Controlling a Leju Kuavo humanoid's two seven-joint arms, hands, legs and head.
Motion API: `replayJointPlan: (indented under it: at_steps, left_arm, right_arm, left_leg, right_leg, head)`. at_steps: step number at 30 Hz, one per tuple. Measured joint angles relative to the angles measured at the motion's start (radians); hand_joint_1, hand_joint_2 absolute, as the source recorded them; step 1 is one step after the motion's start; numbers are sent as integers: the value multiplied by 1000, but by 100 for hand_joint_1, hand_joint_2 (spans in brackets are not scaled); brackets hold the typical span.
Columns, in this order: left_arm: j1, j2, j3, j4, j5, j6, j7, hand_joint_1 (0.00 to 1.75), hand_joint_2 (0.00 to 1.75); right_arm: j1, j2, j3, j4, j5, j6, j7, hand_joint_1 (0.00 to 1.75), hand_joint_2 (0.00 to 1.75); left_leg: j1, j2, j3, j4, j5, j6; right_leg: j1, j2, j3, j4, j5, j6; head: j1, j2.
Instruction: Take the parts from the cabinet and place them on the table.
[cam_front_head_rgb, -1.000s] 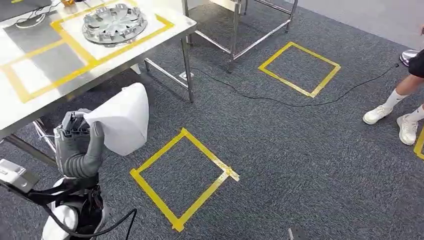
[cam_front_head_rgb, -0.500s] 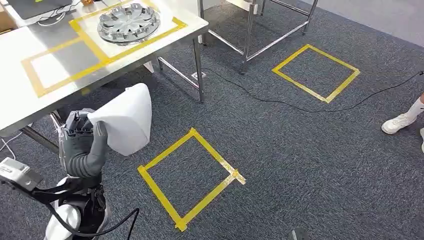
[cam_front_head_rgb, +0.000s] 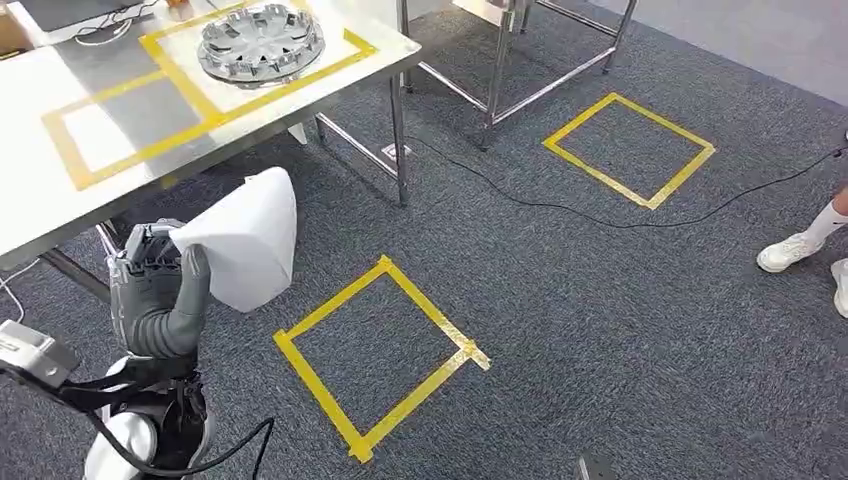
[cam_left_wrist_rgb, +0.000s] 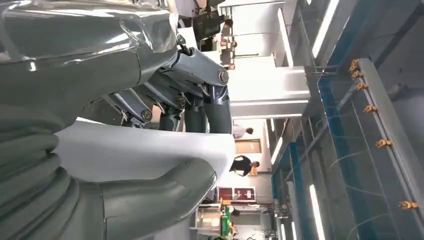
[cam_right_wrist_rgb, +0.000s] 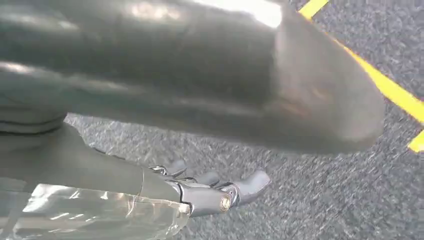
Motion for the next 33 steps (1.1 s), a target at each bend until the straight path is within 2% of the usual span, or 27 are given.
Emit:
replayJointPlan:
  at_steps: [2,3,4,5,6,8,9,11,13,14,15,16,18,19,20,21,22,23,24,25,27,28,29,30,31,32,33]
  left_arm:
    - [2,-1,0,0,-2,0,0,175,175]
    - [2,0,0,0,-5,0,0,175,175]
    - [3,0,0,0,-8,0,0,175,175]
    - [3,0,0,0,-9,0,0,175,175]
    - [3,0,0,0,-10,0,0,175,175]
    - [2,0,-1,0,-13,0,0,175,175]
    - [1,0,-1,0,-14,0,0,175,175]
    - [-1,0,-1,0,-15,0,0,175,175]
    - [0,0,-2,0,-16,-1,0,175,175]
    - [-1,0,-2,0,-16,-1,0,175,175]
    - [-2,0,-2,0,-17,-1,0,175,175]
    - [-4,0,-2,0,-17,-1,0,175,175]
    - [-1,1,-2,0,-17,0,0,175,175]
    - [-1,2,-2,0,-17,1,0,175,175]
    - [0,2,-2,0,-17,1,0,175,175]
    - [-1,2,-2,0,-17,2,0,175,175]
    - [-1,2,-2,0,-18,2,0,175,175]
    - [-2,2,-1,0,-18,2,0,175,175]
    - [-3,2,-2,0,-19,2,0,175,175]
    - [-4,2,-2,0,-19,2,1,175,175]
    - [-5,1,-2,-3,-19,1,2,175,175]
    - [-3,2,-2,-3,-19,1,2,175,175]
    - [-3,2,-2,-4,-19,1,2,175,175]
    - [-2,0,-2,-5,-19,1,2,175,175]
    - [-8,0,-2,-6,-20,1,1,175,175]
    - [-10,-1,-2,-5,-20,0,1,175,175]
    - [-6,-1,-2,-5,-20,0,1,175,175]
  right_arm:
    - [0,-2,1,0,-3,0,0,0,0]
    - [1,-3,2,0,-4,0,0,0,0]
    - [2,-5,2,0,-6,0,0,0,0]
    - [2,-6,2,0,-7,-1,0,0,0]
    - [1,-7,2,0,-9,-2,0,0,0]
    - [0,-9,2,0,-10,-3,0,0,0]
    - [-2,-9,2,0,-11,-3,0,0,0]
    - [-3,-8,3,0,-12,-5,-1,0,0]
    - [-3,-8,3,0,-15,-8,-2,0,0]
    - [-4,-7,3,0,-15,-9,-2,0,0]
    - [-4,-7,3,0,-15,-9,-2,0,0]
    - [-4,-8,3,0,-15,-10,-2,0,0]
    - [-4,-8,3,0,-15,-10,-2,0,0]
    - [-4,-8,3,0,-15,-10,-2,0,0]
    - [-3,-8,3,0,-15,-10,-2,0,0]
    - [-3,-8,3,0,-15,-10,-2,0,0]
    - [-3,-8,3,0,-15,-10,-2,0,0]
    - [-3,-8,3,0,-15,-10,-2,0,0]
    - [-3,-7,3,0,-15,-11,-3,0,0]
    - [-5,1,4,0,-15,-11,-3,0,0]
    - [-5,-2,4,0,-16,-11,-3,0,0]
    - [-2,-1,5,0,-16,-11,-3,0,0]
    - [-3,-2,5,0,-16,-12,-3,0,0]
    - [-3,-1,5,0,-16,-13,-3,0,0]
    - [-6,-2,5,0,-16,-13,-5,0,0]
    - [-8,-4,6,0,-16,-13,-5,0,0]
    - [-9,-6,6,0,-16,-13,-5,0,0]
  left_leg:
    - [-1,-2,-3,0,2,4]
    - [-2,-3,-5,1,2,4]
    - [-2,-6,-6,1,2,4]
    - [-2,-8,-6,1,1,3]
    - [-2,-10,-4,1,0,1]
    - [0,-15,0,7,-7,-8]
    - [0,-15,-1,11,-11,-14]
    - [-7,-17,-7,18,-16,-22]
    - [-5,-18,-6,16,-17,-26]
    - [-3,-16,-10,21,-25,-31]
    - [-2,-12,-18,43,-37,-36]
    - [0,-9,-49,109,-71,-41]
    - [3,-6,-144,286,-141,-46]
    - [4,-6,-184,349,-154,-46]
    - [4,-6,-201,363,-141,-44]
    - [3,-6,-191,327,-106,-41]
    - [2,-6,-157,246,-53,-35]
    - [-1,-6,-110,143,3,-22]
    - [-9,-2,-71,56,36,-3]
    - [-14,8,-58,44,13,10]
    - [-22,5,-51,21,8,17]
    - [-25,3,-46,5,8,20]
    - [-18,-4,-17,-9,8,26]
    - [-13,-2,8,-22,10,24]
    - [-11,-2,19,-25,7,28]
    - [-10,-2,24,-25,2,27]
    - [-10,-3,28,-25,-4,27]
  right_leg:
    - [-3,2,-66,144,-63,-7]
    - [-3,2,-104,221,-91,-7]
    - [-4,2,-130,272,-102,-1]
    - [-5,2,-128,264,-93,7]
    - [-6,1,-99,205,-64,18]
    - [-11,1,3,4,13,37]
    - [-9,3,21,-33,12,24]
    - [-3,4,26,-38,15,4]
    - [0,4,24,-37,13,-6]
    - [-10,4,29,-41,13,-12]
    - [-9,4,34,-41,11,-18]
    - [-9,4,38,-41,7,-23]
    - [-5,4,40,-41,2,-30]
    - [-3,4,42,-40,0,-32]
    - [-1,4,45,-40,-3,-31]
    - [1,5,51,-40,-8,-32]
    - [4,6,60,-41,-13,-31]
    - [8,7,71,-42,-20,-32]
    - [7,7,78,-44,-26,-32]
    - [15,6,79,-46,-30,-25]
    - [5,3,81,-56,-27,-13]
    - [6,-1,86,-43,-10,5]
    - [7,-1,98,-43,-10,8]
    - [6,-1,89,-25,-26,5]
    - [5,3,64,26,-43,-5]
    - [4,4,17,100,-59,-8]
    - [2,4,-41,183,-82,-2]
  head:
    - [3,0]
    - [3,0]
    - [4,0]
    - [3,0]
    - [4,0]
    - [4,0]
    - [3,0]
    - [3,0]
    - [3,0]
    - [2,0]
    - [0,0]
    - [-2,0]
    - [-1,0]
    - [-1,0]
    - [-2,0]
    - [-1,0]
    - [-2,0]
    - [-2,0]
    - [-1,0]
    - [6,0]
    - [4,0]
    - [2,0]
    - [3,0]
    - [4,0]
    - [5,0]
    - [10,0]
    - [11,0]
